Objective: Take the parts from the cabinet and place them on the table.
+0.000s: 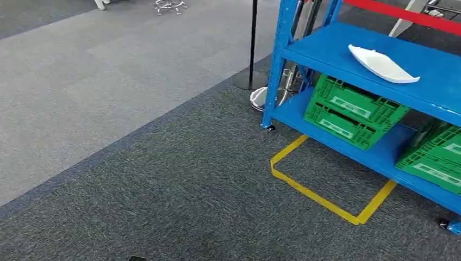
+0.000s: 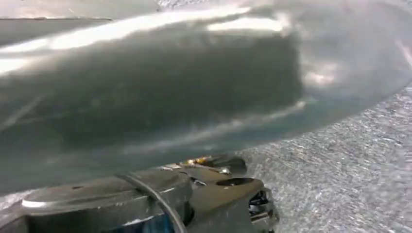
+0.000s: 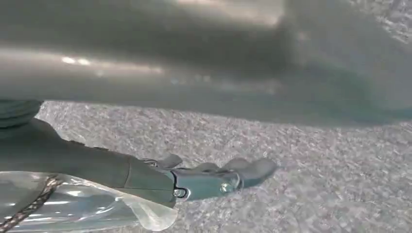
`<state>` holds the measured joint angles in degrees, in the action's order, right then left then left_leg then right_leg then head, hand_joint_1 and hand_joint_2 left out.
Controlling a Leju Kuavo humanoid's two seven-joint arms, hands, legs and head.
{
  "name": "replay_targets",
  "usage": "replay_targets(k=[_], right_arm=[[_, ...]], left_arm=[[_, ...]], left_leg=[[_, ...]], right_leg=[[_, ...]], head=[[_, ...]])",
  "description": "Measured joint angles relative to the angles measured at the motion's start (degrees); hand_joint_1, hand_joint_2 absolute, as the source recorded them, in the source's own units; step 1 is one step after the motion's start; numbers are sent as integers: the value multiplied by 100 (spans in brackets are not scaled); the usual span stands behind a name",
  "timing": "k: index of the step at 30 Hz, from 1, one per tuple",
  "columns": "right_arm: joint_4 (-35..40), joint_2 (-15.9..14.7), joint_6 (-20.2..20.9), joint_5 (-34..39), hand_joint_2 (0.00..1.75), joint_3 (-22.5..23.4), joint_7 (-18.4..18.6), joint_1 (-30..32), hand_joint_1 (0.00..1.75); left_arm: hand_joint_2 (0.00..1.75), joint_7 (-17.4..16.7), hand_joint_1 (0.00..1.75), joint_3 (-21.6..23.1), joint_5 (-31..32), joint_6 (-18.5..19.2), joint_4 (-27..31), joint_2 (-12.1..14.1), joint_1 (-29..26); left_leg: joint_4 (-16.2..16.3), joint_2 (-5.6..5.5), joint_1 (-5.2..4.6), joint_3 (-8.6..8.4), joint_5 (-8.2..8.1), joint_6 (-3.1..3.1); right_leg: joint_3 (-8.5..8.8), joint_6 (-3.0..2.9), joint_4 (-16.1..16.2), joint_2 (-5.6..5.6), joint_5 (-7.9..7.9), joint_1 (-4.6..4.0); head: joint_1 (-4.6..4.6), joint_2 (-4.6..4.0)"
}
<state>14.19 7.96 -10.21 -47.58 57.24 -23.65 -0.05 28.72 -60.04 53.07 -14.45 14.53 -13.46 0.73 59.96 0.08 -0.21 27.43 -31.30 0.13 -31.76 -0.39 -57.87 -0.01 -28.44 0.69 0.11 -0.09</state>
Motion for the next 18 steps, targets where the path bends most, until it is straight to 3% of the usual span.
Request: replay_targets(k=[2, 3, 4, 5, 6, 11, 12, 13, 14, 15, 17, 18], right_arm=[[2, -2, -2, -9, 0, 2, -2, -27, 0], [2, -2, -4, -15, 0, 4, -2, -35, 0], [2, -2, -2, -24, 0, 4, -2, -31, 0], [2, -2, -2, -29, 0, 4, -2, -21, 0], [2, 0, -2, -31, 0, 4, -2, -5, 0], [2, -2, -2, -31, 0, 4, -2, -4, 0], [2, 0, -2, -37, 0, 4, -2, 2, 0], [2, 15, 0, -44, 0, 4, -2, 1, 0], [2, 17, 2, -44, 0, 9, 0, -17, 0], [2, 17, 2, -44, 0, 9, 4, -23, 0], [7, 15, 0, -44, 0, 9, 2, -51, 0], [7, 20, 2, -44, 0, 7, 0, -71, 0]], left_arm=[[0, 0, 0, -2, 9, 0, 0, 0, 16], [0, 0, 0, -4, 15, 0, 0, 0, 14], [0, 0, 0, -4, 22, 0, 0, 0, 8], [0, 0, 0, -4, 31, 0, 0, -2, -8], [0, 0, 0, -4, 33, 2, 0, -2, -19], [0, 0, 0, -4, 33, 2, 0, -2, -20], [0, 0, 0, -4, 35, 2, 0, -2, -22], [0, 0, 0, -22, 37, 2, 0, 22, -23], [0, -2, 0, -33, 37, 4, 2, 22, -50], [0, 0, 0, -35, 40, 4, 2, 13, -40], [0, 2, 0, -37, 50, 9, 7, 0, -16], [0, 2, 0, -39, 55, 11, 7, -2, -1]], left_leg=[[806, 0, 25, 464, -234, -55], [1248, 0, 30, 761, -444, -75], [1515, 0, 29, 977, -575, -81], [1572, 0, 29, 1093, -563, -73], [1411, 0, 27, 1104, -389, -51], [1361, 0, 26, 1096, -343, -47], [1080, 0, 20, 1028, -109, -19], [100, -15, -86, 777, 313, 143], [-85, -30, -92, 682, 388, 208], [-120, -5, -66, 581, 420, 238], [-195, 35, -37, 471, 418, 255], [-195, 72, -36, 462, 391, 272]], right_leg=[[74, -68, 12, 5, -61, -9], [112, -78, 12, 15, -107, -18], [157, -79, 12, 30, -147, -24], [212, -75, 12, 43, -189, -31], [286, -74, 12, 57, -237, -38], [298, -73, 12, 59, -246, -39], [355, -73, 14, 65, -284, -43], [485, 19, 17, 113, -442, -61], [573, 102, -33, 110, -437, -77], [622, 142, -3, 116, -474, -76], [409, 192, -369, 58, -606, -63], [112, 216, -810, 57, -708, -54]], head=[[-14, 0], [-14, 0], [-18, 0], [-16, 0], [-18, 0], [-18, 0], [-16, 0], [-18, 0], [-37, 0], [-42, 0], [2, 0], [8, 0]])
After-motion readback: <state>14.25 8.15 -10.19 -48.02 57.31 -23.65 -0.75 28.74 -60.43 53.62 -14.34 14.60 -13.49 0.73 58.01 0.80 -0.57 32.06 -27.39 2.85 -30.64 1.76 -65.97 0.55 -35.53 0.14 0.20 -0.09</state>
